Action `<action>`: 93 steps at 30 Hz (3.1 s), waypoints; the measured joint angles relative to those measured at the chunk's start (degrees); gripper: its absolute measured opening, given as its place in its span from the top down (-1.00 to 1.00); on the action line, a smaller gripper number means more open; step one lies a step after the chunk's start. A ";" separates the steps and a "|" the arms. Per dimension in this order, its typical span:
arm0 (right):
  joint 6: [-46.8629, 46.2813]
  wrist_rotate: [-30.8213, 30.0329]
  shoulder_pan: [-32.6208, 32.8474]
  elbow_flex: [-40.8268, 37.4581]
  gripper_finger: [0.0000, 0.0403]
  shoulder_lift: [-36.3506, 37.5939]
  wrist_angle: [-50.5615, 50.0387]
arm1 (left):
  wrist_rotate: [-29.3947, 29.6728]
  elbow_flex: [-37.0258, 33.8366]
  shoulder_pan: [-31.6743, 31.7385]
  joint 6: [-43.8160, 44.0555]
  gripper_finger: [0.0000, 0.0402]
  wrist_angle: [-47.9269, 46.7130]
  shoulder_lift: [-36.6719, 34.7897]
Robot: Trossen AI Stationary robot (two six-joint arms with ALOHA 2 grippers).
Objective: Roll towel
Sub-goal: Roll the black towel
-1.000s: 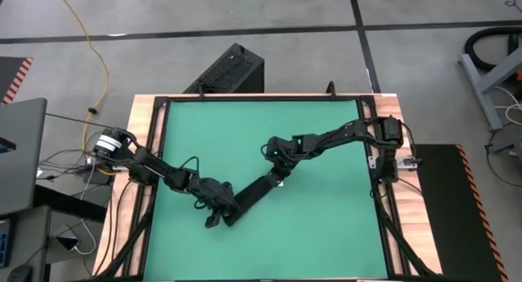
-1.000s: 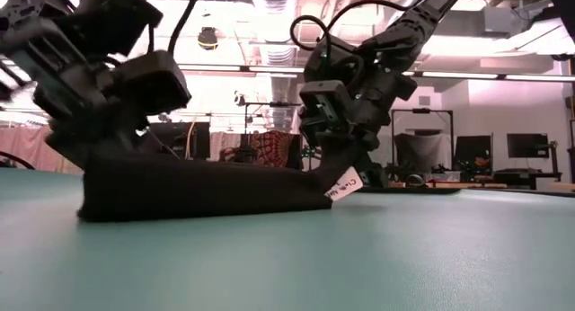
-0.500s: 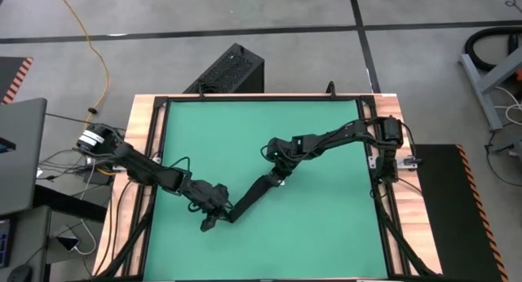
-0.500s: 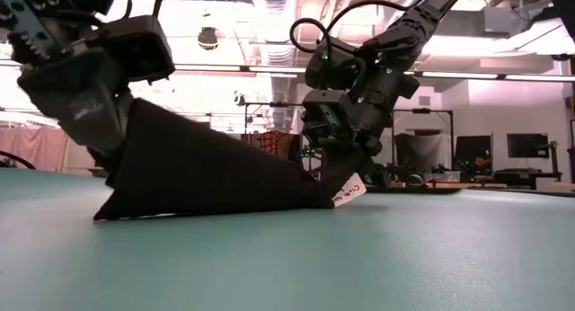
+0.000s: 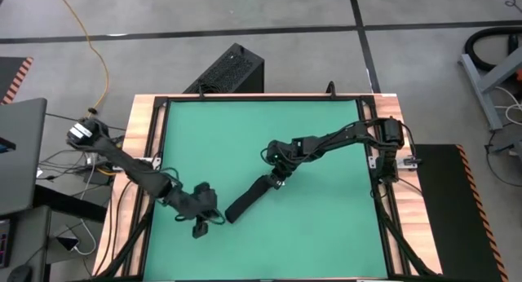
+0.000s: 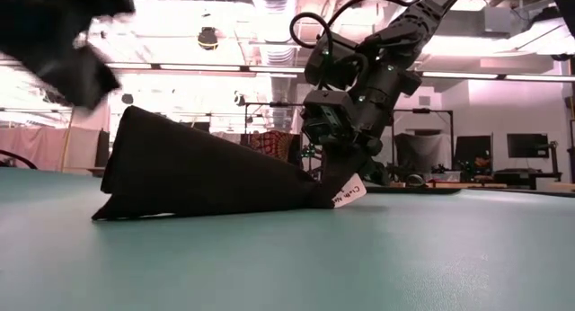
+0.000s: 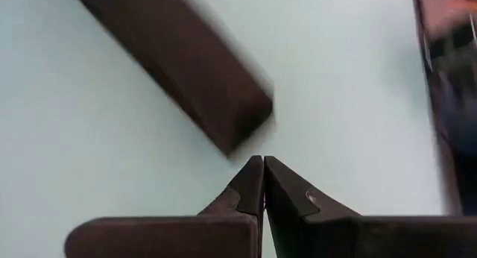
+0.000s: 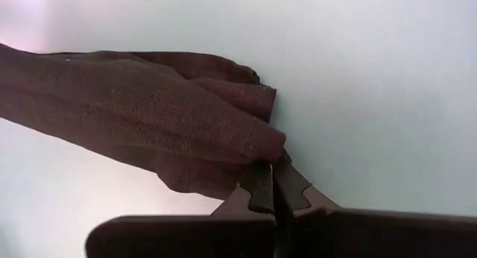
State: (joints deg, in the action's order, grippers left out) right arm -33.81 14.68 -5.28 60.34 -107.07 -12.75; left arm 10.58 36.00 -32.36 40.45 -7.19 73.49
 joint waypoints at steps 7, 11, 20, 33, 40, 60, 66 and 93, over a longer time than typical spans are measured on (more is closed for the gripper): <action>0.61 -0.39 0.07 0.00 1.00 0.00 -0.15 | 27.31 9.93 -3.71 -13.88 1.00 -1.38 0.20; 0.74 -0.99 0.09 0.00 1.00 0.00 -0.18 | 22.22 12.04 -2.54 -21.49 1.00 4.03 5.35; 0.86 -1.42 0.61 -0.02 1.00 0.00 -0.16 | 23.80 12.51 1.20 -17.15 1.00 1.36 14.69; 0.87 -1.97 1.12 -0.02 1.00 -0.02 -0.41 | 21.98 12.49 0.83 -10.24 1.00 1.30 21.53; 1.26 -1.97 1.14 -0.02 1.00 -0.02 -0.87 | 21.77 12.49 -0.93 -6.96 1.00 2.38 23.28; 13.34 -2.63 1.23 -0.21 0.88 2.62 -3.77 | 21.24 9.73 -2.28 -1.86 1.00 9.56 30.60; 16.63 -5.63 1.21 -0.28 0.67 7.64 -7.82 | 20.40 9.76 -2.63 -1.59 1.00 7.76 30.56; 32.07 -3.56 10.07 -10.39 0.95 3.22 45.59 | 19.11 9.73 -2.32 -7.29 1.00 6.68 30.56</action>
State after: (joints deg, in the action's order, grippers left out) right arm -1.75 11.12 4.79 49.94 -103.85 32.84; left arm 29.68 45.74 -34.68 33.16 -0.52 104.05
